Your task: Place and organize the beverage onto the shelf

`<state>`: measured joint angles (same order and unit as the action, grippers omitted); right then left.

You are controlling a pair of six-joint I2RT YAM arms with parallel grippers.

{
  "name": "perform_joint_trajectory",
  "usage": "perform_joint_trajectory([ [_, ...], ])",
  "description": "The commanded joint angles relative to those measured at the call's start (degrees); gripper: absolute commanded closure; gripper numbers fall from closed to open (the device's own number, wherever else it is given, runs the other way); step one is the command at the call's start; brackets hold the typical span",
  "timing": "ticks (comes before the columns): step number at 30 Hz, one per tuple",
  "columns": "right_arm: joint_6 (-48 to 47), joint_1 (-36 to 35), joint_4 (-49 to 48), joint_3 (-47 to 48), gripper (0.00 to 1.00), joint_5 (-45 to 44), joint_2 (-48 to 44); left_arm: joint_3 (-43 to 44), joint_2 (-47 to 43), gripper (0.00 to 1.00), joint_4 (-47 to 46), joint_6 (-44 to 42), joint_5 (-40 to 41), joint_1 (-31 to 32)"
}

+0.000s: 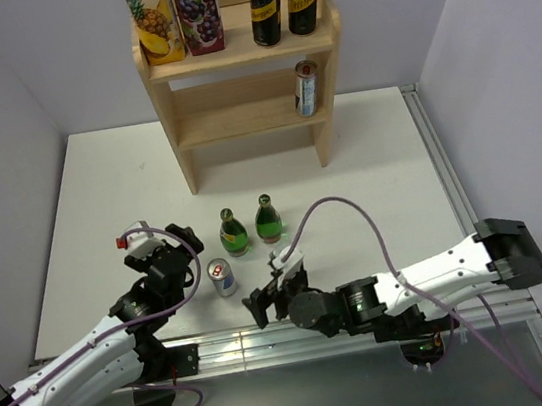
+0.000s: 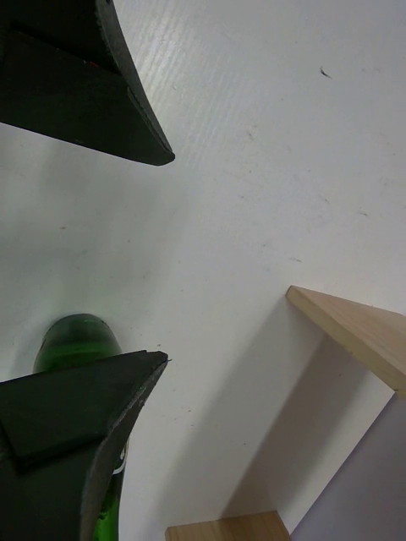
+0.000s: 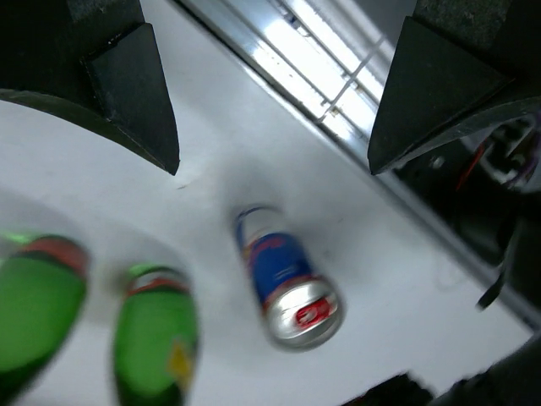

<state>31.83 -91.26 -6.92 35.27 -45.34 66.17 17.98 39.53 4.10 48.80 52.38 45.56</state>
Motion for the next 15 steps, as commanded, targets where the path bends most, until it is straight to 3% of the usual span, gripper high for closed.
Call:
perform_joint_trajectory([
  [1,-0.45,-1.72,-17.0,-3.35,0.0,6.56,4.47,0.92,-1.03,0.01,-1.64,-0.9,0.18,-0.3],
  [4,-1.07,-1.64,-26.19,-4.42,0.01,7.9,11.05,0.83,-1.3,0.01,-1.46,-0.72,0.44,-0.3],
  [10,-2.92,-0.15,-32.8,2.26,0.01,7.29,24.85,0.92,-1.3,0.01,-1.2,-0.19,0.53,-0.21],
  [15,-1.95,4.76,-39.65,3.4,0.01,8.43,30.94,0.66,-2.17,0.01,-1.2,-0.54,0.09,-0.3],
])
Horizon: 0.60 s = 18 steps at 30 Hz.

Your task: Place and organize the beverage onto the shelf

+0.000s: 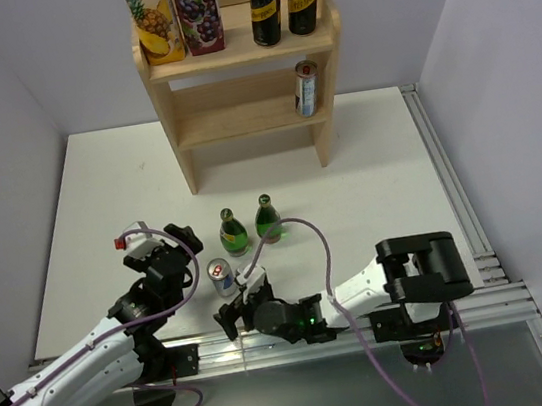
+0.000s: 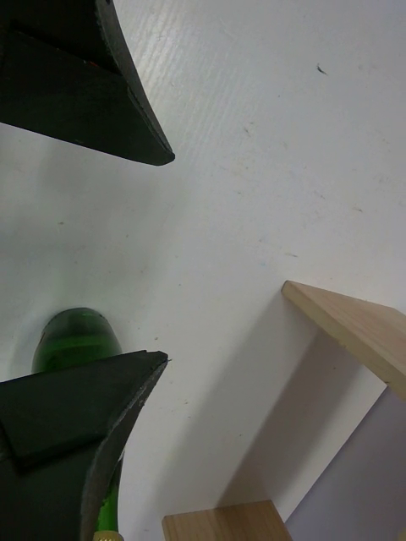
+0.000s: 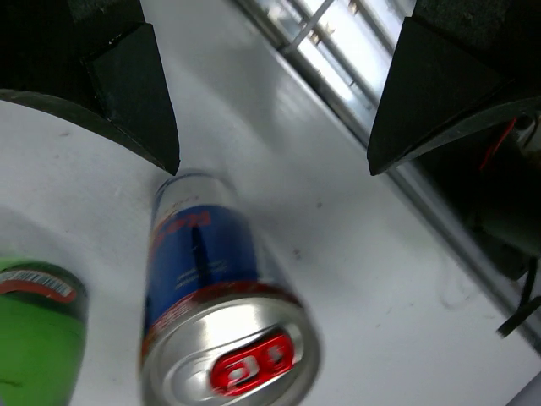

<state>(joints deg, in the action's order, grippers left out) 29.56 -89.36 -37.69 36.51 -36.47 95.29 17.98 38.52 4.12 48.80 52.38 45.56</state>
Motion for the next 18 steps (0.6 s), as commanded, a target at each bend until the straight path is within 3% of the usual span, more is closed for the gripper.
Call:
perform_joint_trajectory([
  [1,-0.03,3.4,-8.89,2.77,0.01,-0.36,3.4,0.57,-1.26,0.01,-1.22,-0.54,0.0,-0.3],
  [15,-6.09,9.73,-11.09,11.83,0.02,-3.78,13.87,0.48,-1.08,0.01,-1.39,-0.45,0.09,-0.21],
  [17,-6.45,10.17,-11.61,12.7,0.06,-5.27,15.01,0.48,-0.99,0.01,-1.31,-0.46,0.18,-0.21],
  [18,-7.14,10.26,-12.05,12.79,0.23,-5.63,15.28,0.57,-0.82,0.01,-1.31,-0.54,0.09,-0.3],
])
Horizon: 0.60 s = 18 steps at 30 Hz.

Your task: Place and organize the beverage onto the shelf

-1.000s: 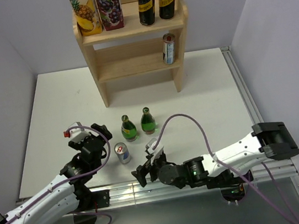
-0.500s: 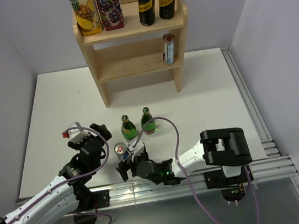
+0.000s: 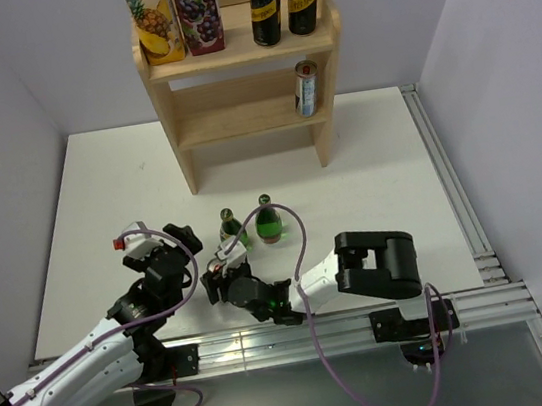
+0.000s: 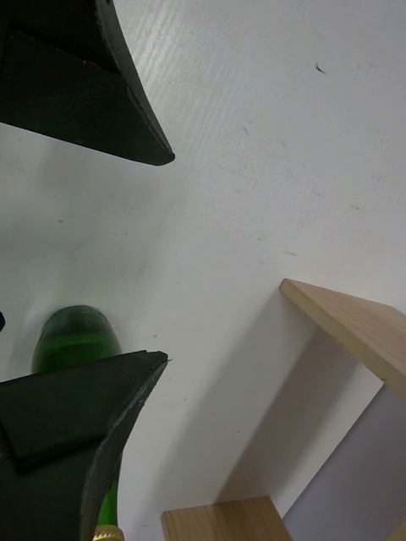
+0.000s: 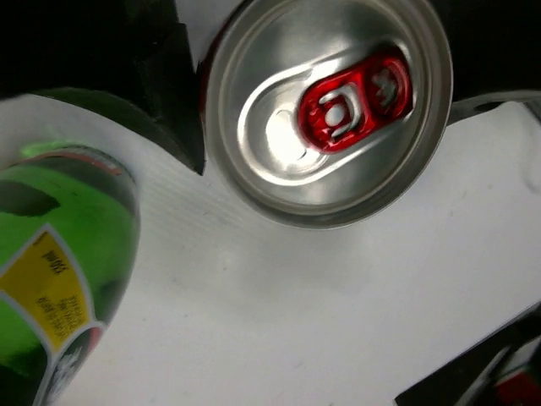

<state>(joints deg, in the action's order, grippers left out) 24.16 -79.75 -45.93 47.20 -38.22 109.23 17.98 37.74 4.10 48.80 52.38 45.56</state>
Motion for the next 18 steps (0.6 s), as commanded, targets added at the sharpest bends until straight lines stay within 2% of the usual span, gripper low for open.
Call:
perform_joint_trajectory([
  [1,-2.1,0.64,-4.07,2.28,0.32,-5.27,1.6,0.74,0.4,0.01,-1.37,-0.54,0.09,-0.3],
  [3,-1.75,0.56,-3.38,2.55,0.48,-6.34,1.86,0.92,0.85,0.01,-1.29,-0.54,0.09,-0.21],
  [5,-2.1,0.73,-3.72,2.02,0.55,-6.95,1.78,1.18,1.37,0.01,-1.2,-0.54,0.09,-0.3],
  [7,-2.01,0.73,-3.11,1.58,0.7,-7.22,1.16,1.18,1.38,0.01,-1.28,-0.54,0.18,-0.3],
  [8,-1.75,0.73,-2.41,1.41,0.98,-7.83,0.46,1.18,1.29,0.01,-1.11,-0.37,0.18,-0.3],
  [13,-2.28,-0.93,2.76,1.31,1.0,-10.73,-4.63,0.57,-0.03,0.01,-1.37,-0.54,0.27,-0.3],
  [18,-4.39,-5.42,14.71,3.07,1.0,-17.32,-16.05,0.74,0.14,0.01,-1.37,-0.46,0.27,-0.3],
])
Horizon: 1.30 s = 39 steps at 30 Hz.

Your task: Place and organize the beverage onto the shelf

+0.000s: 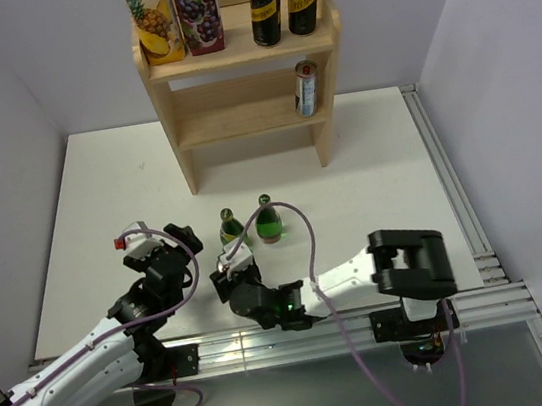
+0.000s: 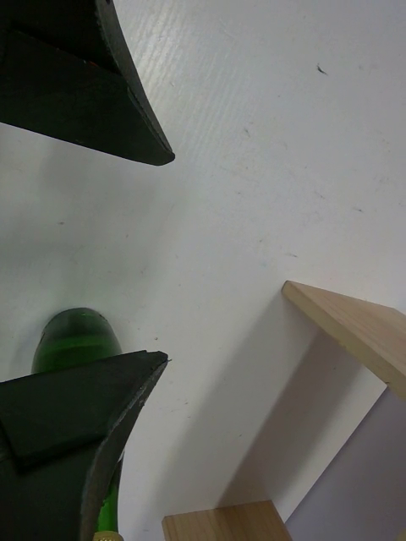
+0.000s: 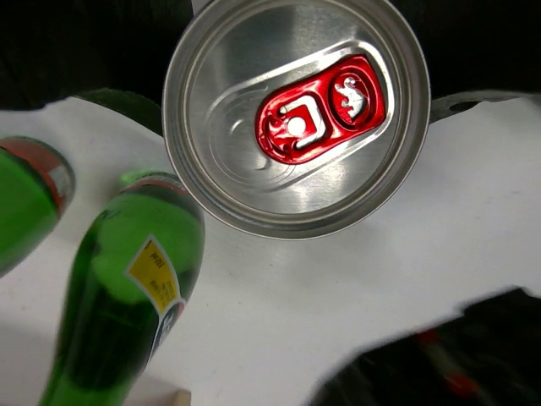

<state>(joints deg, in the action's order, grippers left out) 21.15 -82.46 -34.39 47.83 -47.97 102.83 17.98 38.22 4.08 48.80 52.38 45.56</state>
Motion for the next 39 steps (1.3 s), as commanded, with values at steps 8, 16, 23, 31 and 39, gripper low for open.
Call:
perform_joint_trajectory([
  [8,-6.82,-2.28,20.28,9.81,1.0,-13.02,-27.05,0.66,-0.42,0.01,-1.35,-0.28,0.35,-0.3],
  [16,-13.94,12.65,23.93,19.04,1.0,-4.78,-29.18,0.74,0.1,0.01,-1.18,-0.11,0.44,-0.3],
  [23,-16.31,27.86,26.22,29.68,1.0,3.75,-21.27,1.71,2.04,0.01,-0.82,-0.01,0.44,-0.3],
  [31,-15.96,37.27,26.92,38.12,1.0,7.36,-11.7,0.83,0.02,0.01,-1.0,-0.1,0.27,-0.3],
  [39,-15.7,41.32,27.89,44.62,1.0,6.3,-4.48,0.83,-0.34,0.01,-0.65,0.07,0.18,-0.3],
])
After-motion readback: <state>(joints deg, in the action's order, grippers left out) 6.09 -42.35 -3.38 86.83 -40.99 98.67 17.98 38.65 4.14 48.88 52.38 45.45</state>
